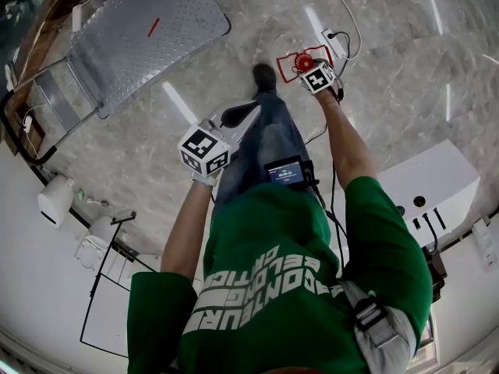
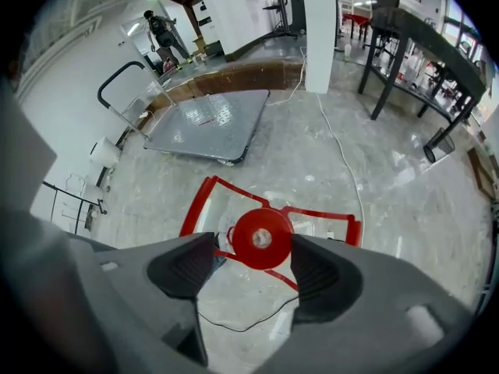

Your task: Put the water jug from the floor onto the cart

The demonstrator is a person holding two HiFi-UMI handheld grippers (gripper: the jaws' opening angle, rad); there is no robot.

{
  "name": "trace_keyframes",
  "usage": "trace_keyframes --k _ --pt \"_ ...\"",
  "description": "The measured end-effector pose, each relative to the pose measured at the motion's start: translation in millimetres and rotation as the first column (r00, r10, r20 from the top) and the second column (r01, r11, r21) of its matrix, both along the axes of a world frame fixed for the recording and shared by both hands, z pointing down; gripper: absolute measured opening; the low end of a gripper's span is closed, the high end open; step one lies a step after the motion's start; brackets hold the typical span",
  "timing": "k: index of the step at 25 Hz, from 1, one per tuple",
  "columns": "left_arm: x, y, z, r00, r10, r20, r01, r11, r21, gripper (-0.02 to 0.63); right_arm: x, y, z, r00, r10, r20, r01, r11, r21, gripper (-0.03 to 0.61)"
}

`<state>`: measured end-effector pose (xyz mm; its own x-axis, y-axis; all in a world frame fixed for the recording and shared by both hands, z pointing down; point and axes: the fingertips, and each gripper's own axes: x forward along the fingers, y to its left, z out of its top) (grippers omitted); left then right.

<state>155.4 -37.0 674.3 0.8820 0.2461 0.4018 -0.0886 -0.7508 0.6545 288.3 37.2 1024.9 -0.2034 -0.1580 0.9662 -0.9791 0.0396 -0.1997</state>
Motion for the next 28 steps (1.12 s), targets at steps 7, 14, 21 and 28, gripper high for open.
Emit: trace_keyframes --k 7,14,21,28 --pt "0.8 -0.6 13.2 1.000 -0.011 0.024 0.012 1.000 -0.016 0.009 9.1 -4.3 21.4 0.998 0.039 -0.058 -0.038 0.999 0.017 0.302" --pt "3.3 4.2 17.8 1.000 -0.019 0.025 0.020 1.000 -0.024 0.009 1.6 -13.7 35.9 0.997 0.045 -0.067 -0.043 0.999 0.030 0.301" --pt "2.6 6.1 28.3 0.999 -0.018 0.035 0.019 0.999 -0.040 0.009 2.0 -17.6 49.9 0.993 0.092 -0.071 -0.090 0.996 0.024 0.301" --pt "6.4 -8.4 16.0 0.999 -0.028 0.025 0.028 0.999 -0.017 0.009 11.6 -20.8 24.6 0.994 0.089 -0.063 -0.088 0.996 0.026 0.299"
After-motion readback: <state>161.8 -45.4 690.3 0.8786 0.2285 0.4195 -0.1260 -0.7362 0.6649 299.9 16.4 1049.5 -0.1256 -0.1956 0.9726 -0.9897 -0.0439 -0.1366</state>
